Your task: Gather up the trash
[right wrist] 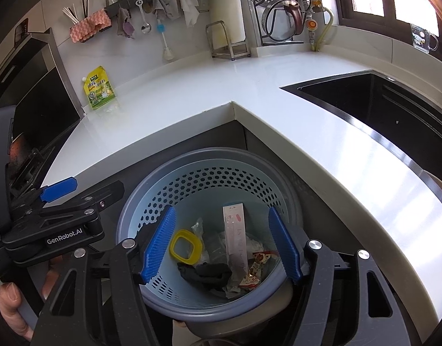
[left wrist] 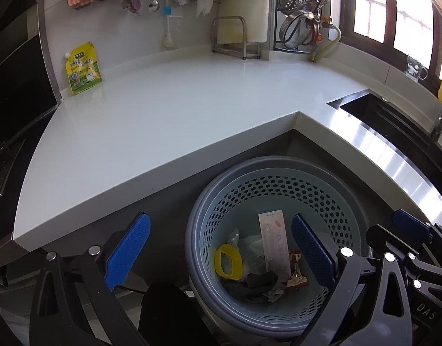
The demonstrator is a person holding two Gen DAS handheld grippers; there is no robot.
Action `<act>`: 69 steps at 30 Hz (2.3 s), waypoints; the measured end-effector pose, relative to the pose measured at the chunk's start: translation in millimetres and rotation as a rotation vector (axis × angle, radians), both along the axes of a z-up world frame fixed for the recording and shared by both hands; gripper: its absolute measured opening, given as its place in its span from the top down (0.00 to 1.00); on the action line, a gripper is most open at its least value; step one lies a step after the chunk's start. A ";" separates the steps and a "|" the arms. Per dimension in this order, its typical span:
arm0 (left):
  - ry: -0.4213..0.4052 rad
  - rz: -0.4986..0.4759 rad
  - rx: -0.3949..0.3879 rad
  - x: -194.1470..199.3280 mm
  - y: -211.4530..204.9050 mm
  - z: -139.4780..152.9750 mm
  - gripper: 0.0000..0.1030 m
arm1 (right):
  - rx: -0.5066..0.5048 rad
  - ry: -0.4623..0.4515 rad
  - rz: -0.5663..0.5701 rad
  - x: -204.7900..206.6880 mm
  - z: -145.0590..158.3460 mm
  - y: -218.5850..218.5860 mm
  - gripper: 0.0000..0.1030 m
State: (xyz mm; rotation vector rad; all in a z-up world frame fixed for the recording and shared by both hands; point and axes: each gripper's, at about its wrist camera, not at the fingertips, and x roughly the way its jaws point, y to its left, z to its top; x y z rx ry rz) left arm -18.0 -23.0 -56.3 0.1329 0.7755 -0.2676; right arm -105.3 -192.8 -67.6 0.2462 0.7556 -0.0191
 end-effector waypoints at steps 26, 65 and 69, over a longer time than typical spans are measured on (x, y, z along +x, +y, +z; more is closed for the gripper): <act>-0.003 0.017 0.023 0.2 -2.2 -2.3 0.06 | 0.008 0.004 -0.008 0.7 -1.5 -0.9 0.37; 0.011 0.011 0.024 -1.0 -7.5 -10.6 0.06 | 0.002 0.009 -0.016 1.8 -7.7 -0.1 0.37; 0.013 0.011 0.024 -0.6 -8.5 -10.9 0.06 | 0.004 0.010 -0.016 1.9 -8.2 0.1 0.37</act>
